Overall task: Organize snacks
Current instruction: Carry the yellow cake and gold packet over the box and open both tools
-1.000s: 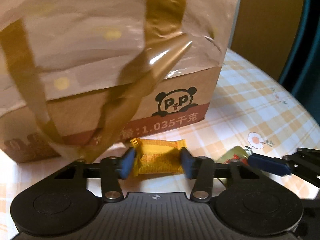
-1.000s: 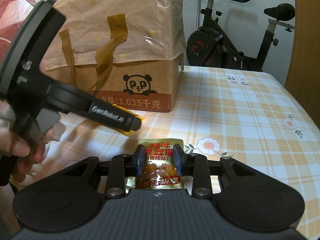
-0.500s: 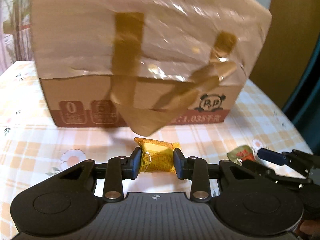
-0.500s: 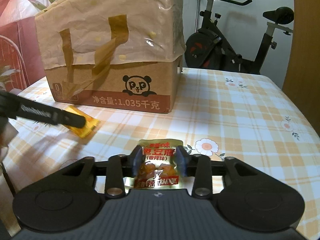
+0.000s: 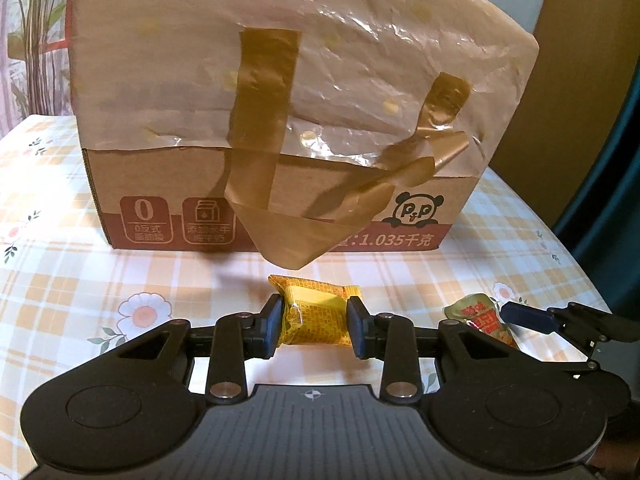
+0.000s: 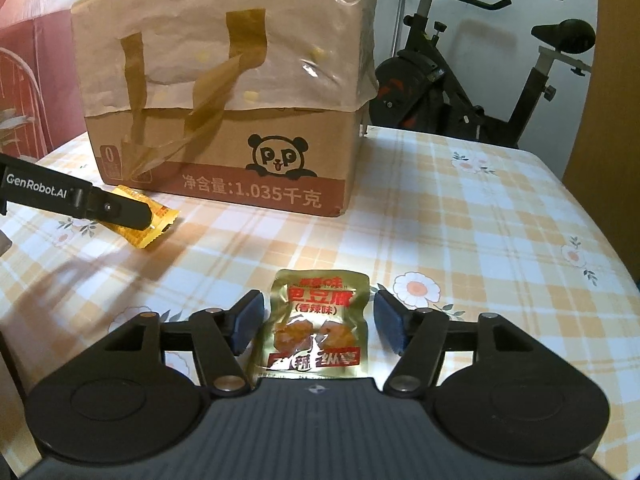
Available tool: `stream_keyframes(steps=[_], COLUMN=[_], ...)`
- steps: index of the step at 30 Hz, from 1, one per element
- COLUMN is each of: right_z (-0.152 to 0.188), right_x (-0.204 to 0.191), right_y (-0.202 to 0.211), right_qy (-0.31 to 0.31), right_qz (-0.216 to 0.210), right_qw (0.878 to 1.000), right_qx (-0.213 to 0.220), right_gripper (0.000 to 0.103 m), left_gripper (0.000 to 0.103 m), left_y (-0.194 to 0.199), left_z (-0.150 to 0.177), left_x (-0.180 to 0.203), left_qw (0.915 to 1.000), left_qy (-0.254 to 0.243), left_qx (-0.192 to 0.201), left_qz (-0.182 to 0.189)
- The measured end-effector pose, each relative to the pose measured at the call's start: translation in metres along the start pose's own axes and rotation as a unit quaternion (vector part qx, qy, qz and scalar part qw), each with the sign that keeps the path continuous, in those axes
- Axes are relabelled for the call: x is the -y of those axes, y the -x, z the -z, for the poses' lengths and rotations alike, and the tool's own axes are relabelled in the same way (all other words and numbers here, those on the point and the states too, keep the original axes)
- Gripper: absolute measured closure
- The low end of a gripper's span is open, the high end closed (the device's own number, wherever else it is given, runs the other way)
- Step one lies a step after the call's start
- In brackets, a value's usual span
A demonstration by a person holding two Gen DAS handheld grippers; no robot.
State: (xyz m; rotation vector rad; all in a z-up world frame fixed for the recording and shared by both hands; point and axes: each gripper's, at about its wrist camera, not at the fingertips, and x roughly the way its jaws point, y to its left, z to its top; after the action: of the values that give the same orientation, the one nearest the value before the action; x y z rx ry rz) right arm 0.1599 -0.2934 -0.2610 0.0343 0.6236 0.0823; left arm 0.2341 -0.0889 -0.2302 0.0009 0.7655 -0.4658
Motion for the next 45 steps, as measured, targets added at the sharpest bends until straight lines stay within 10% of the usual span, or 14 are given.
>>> stream_keyframes(steps=[20, 45], right_z=[0.001, -0.004], right_x=[0.003, 0.007], right_y=[0.009, 0.031], right_qy=[-0.011, -0.026], right_qz=[-0.023, -0.013], right_qw=[1.0, 0.998], right_qx=[0.012, 0.055], right_gripper=[0.071, 0.072], left_gripper=[0.067, 0.067], left_y=[0.014, 0.025], left_z=[0.0, 0.001], left_x=[-0.005, -0.006], left_qw=[0.9997, 0.9995], left_qy=[0.01, 0.001], left_qx=[0.017, 0.03], left_qz=[0.01, 0.015])
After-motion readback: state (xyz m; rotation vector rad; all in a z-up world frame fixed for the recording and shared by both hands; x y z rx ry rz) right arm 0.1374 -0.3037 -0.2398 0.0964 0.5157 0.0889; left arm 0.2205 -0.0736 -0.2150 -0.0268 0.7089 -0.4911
